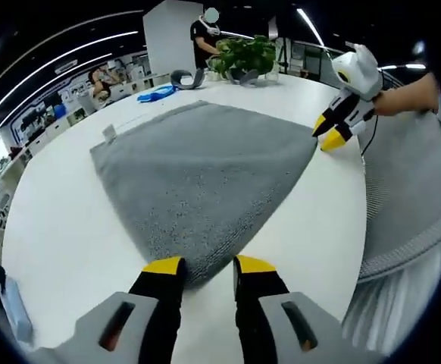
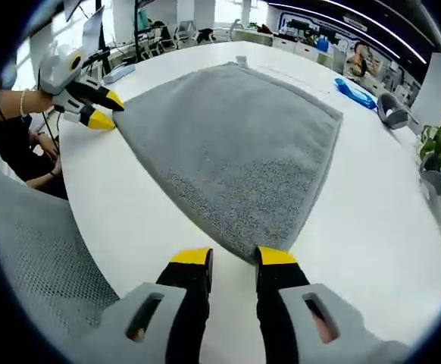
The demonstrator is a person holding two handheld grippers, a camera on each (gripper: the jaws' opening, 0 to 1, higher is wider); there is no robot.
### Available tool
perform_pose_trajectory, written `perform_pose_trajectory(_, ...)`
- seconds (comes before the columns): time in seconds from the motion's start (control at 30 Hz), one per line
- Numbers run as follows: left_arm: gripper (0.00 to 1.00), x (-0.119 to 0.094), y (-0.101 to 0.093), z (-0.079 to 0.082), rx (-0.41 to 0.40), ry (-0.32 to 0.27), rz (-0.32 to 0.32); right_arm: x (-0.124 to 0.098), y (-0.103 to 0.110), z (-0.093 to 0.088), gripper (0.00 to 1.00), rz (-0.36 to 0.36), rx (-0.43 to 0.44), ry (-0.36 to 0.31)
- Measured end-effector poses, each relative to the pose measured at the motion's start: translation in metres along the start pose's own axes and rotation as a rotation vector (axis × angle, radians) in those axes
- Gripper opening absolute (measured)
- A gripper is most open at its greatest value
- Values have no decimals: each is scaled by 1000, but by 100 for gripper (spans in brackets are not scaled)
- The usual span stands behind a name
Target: Fold the towel on the table until its edges align and the towel forms a compact rectangular stack.
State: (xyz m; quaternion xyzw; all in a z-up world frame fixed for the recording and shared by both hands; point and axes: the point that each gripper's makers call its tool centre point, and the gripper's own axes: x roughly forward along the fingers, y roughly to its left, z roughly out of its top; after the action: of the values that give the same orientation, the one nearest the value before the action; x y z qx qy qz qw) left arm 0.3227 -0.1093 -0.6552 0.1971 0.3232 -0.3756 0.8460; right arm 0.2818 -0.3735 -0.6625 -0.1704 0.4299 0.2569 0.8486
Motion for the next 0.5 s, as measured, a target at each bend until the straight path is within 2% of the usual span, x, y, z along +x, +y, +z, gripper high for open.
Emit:
perform_pose_trajectory(0.07,22,0,1,1,6,1,4,0,-2,0,17,-6,15,-6)
perform_pose_trajectory(0.1,21,0,1,2,13,-1,4,0,-5,0,12,-20,18,-10)
perform_pose_trajectory(0.13,19,-2,3,0,24,18,13,-1,-11,-2,7,-56,-8,3)
perform_pose_trajectory(0.17,16,0,4,2,42,11,18,0,-15,-2,3,-77,-45,5)
perform_pose_trajectory(0.2,14,0,5,-3,64,36,32,1,-12,0,3,-62,-58,-2)
perform_pose_trajectory(0.33,9,5,3,-3,124,36,38,0,-11,-1,3,-61,-52,12)
perform_pose_trajectory(0.5,5,5,4,-2,125,47,60,1,-14,0,0,-69,-40,19)
